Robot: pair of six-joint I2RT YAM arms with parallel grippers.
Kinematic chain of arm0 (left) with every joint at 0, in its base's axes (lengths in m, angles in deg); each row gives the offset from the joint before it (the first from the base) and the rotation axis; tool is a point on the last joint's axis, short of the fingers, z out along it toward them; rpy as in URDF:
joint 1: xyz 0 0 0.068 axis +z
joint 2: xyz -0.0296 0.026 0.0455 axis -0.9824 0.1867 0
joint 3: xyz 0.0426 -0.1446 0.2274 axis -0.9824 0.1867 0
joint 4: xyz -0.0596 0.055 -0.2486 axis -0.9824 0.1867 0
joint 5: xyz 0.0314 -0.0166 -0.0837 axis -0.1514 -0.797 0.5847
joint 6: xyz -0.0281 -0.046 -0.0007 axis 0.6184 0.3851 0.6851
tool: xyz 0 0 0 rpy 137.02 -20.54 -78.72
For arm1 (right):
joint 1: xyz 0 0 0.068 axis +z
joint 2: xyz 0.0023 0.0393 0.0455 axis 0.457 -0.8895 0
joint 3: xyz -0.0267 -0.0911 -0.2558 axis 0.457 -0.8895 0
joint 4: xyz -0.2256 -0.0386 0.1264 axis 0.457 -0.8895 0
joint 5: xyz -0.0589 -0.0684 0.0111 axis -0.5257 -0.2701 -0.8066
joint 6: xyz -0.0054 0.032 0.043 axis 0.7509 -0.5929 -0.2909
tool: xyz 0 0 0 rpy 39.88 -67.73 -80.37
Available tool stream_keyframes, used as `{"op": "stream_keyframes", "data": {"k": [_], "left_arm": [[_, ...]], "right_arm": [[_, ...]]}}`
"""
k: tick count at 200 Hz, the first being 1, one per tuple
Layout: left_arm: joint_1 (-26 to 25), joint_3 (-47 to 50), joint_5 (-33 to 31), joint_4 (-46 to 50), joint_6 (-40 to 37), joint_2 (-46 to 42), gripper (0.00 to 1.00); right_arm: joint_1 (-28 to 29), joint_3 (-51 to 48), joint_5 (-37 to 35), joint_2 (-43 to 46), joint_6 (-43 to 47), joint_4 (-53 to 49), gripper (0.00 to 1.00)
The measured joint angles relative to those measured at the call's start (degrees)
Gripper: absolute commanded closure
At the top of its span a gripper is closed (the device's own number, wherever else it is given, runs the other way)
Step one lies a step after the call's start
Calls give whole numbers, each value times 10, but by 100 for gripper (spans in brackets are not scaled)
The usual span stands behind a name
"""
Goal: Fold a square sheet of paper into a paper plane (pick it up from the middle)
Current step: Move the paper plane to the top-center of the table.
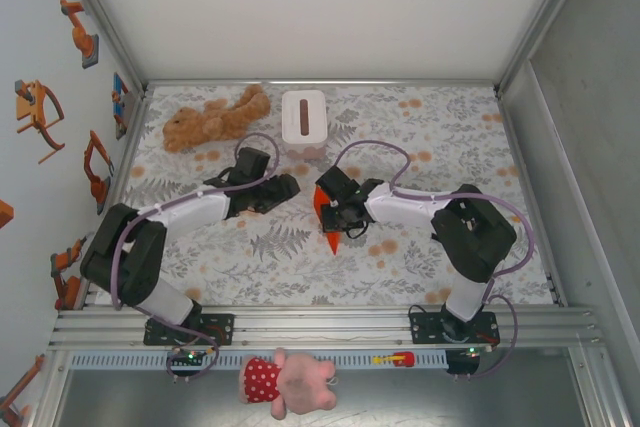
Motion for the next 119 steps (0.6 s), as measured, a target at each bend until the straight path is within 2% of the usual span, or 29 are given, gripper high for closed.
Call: {"op": "stream_keyframes", "data": {"k": [38, 66, 93, 100, 119], "left_arm": [[28, 12, -66, 73, -18, -62, 16], [37, 22, -108, 116, -31, -110, 8], [40, 31, -136, 137, -38, -136, 0], [41, 34, -141, 141, -40, -140, 3], [41, 39, -152, 154, -41, -146, 4]], "right_arm": [[-14, 2, -56, 29, 12, -34, 91], [-64, 9, -71, 47, 30, -43, 91], [-120, 38, -63, 25, 53, -47, 91], [-130, 49, -59, 15, 60, -50, 91], [-150, 80, -43, -15, 79, -52, 90]]}}
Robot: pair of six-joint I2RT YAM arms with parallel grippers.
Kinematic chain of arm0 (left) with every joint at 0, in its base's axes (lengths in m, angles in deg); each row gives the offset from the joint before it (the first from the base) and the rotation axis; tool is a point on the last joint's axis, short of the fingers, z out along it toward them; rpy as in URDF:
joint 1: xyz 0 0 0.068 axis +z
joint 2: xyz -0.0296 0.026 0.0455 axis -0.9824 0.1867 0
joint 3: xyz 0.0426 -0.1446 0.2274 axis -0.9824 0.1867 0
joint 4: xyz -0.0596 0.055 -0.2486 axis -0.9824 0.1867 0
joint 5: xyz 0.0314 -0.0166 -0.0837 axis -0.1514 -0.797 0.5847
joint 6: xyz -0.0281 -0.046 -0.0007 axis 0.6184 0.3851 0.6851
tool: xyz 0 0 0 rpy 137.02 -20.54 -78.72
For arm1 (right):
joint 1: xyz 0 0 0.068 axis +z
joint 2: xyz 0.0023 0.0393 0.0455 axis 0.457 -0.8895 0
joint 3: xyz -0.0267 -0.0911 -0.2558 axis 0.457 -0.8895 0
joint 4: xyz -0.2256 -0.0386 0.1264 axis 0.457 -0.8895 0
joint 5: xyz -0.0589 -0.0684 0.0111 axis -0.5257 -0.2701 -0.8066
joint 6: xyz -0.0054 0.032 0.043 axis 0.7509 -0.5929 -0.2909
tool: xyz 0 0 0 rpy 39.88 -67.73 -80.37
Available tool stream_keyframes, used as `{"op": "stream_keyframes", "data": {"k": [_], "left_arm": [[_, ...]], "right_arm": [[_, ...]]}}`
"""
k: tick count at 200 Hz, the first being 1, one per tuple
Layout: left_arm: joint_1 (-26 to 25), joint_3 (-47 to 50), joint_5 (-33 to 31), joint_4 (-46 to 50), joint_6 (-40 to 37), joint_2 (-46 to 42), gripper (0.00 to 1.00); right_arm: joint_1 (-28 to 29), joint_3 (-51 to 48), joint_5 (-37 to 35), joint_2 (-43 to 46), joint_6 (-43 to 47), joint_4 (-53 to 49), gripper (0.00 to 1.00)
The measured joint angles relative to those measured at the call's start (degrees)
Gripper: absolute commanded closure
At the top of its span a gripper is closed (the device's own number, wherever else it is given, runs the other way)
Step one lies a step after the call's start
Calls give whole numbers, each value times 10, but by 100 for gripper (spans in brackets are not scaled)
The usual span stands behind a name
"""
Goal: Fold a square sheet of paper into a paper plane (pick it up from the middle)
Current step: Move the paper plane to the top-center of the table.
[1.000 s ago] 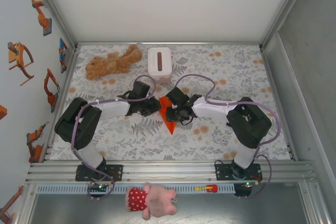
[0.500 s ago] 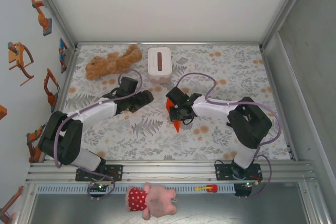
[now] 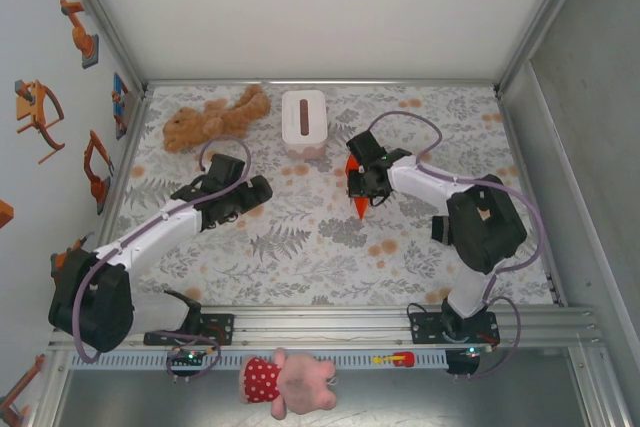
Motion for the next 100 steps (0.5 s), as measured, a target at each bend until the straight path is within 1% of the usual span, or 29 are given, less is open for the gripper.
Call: {"op": "stream_keyframes", "data": {"k": [47, 68, 100], "left_arm": [[3, 5, -12, 14, -1, -11, 4], [3, 5, -13, 15, -1, -11, 4], [3, 5, -13, 15, -1, -11, 4]], "right_arm": [[-35, 52, 35, -62, 37, -18, 87], [-40, 72, 35, -83, 48, -33, 80], [-40, 86, 35, -104, 58, -52, 75]]}}
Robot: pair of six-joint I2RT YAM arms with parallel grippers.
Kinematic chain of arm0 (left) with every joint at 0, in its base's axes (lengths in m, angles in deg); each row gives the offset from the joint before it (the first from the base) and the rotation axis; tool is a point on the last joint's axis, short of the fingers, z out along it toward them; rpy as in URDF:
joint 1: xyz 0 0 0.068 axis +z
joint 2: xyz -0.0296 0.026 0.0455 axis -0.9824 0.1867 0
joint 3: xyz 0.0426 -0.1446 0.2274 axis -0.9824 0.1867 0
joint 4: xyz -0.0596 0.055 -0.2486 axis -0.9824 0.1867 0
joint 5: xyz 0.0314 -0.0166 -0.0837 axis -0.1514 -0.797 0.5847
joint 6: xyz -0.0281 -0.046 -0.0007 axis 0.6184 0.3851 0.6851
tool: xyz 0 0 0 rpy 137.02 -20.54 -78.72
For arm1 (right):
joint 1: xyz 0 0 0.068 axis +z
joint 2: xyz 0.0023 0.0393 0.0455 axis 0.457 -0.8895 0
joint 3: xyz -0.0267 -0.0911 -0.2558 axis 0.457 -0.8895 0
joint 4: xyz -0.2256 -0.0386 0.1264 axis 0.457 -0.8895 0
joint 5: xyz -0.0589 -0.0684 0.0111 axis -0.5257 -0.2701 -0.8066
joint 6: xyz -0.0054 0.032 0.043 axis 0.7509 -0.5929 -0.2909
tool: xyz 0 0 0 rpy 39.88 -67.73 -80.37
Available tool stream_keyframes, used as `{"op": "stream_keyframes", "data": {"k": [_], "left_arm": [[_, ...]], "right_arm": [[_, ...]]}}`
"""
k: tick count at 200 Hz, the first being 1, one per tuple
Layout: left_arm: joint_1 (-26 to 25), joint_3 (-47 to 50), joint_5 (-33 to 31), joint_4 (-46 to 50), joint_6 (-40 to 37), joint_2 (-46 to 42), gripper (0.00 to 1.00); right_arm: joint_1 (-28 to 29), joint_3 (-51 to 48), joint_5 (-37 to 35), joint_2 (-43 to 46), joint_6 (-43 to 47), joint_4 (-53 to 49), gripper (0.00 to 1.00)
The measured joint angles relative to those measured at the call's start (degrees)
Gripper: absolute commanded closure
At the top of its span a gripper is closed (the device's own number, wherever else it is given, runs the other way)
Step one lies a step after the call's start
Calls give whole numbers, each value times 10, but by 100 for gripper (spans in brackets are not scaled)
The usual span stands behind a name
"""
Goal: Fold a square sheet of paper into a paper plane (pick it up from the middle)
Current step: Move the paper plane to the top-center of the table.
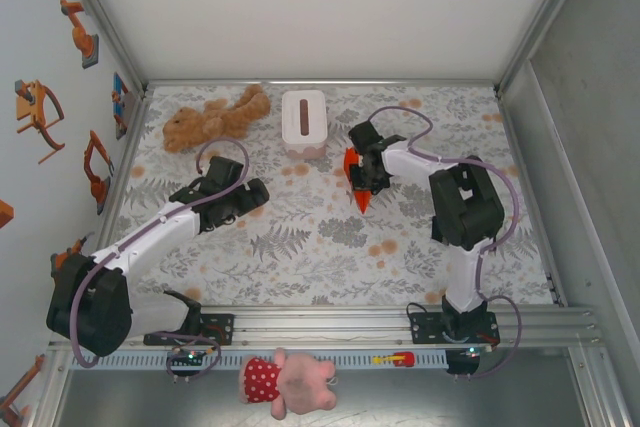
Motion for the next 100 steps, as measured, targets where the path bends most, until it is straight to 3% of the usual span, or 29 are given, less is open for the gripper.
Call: {"op": "stream_keyframes", "data": {"k": [38, 100], "left_arm": [[0, 0, 0, 0, 0, 0, 4], [0, 0, 0, 0, 0, 5, 4]], "right_arm": [[0, 0, 0, -2, 4, -14, 64], [4, 14, -19, -14, 4, -27, 59]]}}
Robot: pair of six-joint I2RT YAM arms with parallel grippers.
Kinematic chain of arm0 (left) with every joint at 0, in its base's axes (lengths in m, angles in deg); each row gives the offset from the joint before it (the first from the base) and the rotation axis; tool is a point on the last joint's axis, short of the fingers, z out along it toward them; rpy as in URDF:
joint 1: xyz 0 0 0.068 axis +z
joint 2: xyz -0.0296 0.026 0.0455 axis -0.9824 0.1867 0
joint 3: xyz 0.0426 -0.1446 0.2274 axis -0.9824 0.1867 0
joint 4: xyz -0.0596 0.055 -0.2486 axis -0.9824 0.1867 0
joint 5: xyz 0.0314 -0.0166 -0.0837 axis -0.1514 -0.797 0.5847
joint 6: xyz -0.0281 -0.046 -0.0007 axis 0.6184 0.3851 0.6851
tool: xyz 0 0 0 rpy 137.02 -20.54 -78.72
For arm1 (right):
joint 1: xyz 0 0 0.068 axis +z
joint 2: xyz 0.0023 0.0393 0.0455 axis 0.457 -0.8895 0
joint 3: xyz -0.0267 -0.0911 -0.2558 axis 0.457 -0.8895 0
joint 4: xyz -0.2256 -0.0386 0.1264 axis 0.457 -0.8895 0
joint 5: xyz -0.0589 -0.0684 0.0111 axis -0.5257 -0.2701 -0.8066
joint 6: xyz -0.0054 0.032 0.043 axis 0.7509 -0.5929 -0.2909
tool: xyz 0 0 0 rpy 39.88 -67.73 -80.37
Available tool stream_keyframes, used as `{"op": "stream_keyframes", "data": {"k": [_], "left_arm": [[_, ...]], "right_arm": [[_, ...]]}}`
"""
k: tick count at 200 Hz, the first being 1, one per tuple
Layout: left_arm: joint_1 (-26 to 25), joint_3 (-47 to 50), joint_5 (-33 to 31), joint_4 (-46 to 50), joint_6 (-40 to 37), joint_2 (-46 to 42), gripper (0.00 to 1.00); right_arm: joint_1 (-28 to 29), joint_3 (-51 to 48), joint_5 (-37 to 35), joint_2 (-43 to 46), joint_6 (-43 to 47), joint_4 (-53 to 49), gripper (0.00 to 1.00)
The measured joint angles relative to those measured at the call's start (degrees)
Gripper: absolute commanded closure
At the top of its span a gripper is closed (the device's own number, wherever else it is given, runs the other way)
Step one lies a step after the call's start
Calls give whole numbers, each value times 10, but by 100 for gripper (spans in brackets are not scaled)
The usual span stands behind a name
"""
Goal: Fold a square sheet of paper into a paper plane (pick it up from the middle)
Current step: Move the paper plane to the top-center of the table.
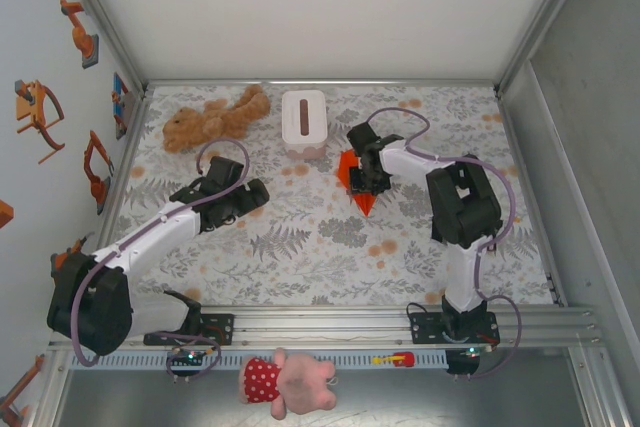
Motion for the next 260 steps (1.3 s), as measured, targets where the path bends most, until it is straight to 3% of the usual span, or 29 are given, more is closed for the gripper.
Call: {"op": "stream_keyframes", "data": {"k": [61, 123, 260], "left_arm": [[0, 0, 0, 0, -4, 14, 4], [2, 0, 2, 0, -9, 25, 4], [4, -6, 13, 0, -9, 26, 4]], "right_arm": [[1, 28, -55, -22, -5, 4, 52], [-20, 105, -73, -78, -5, 21, 54], [-49, 126, -18, -90, 3, 49, 59]]}}
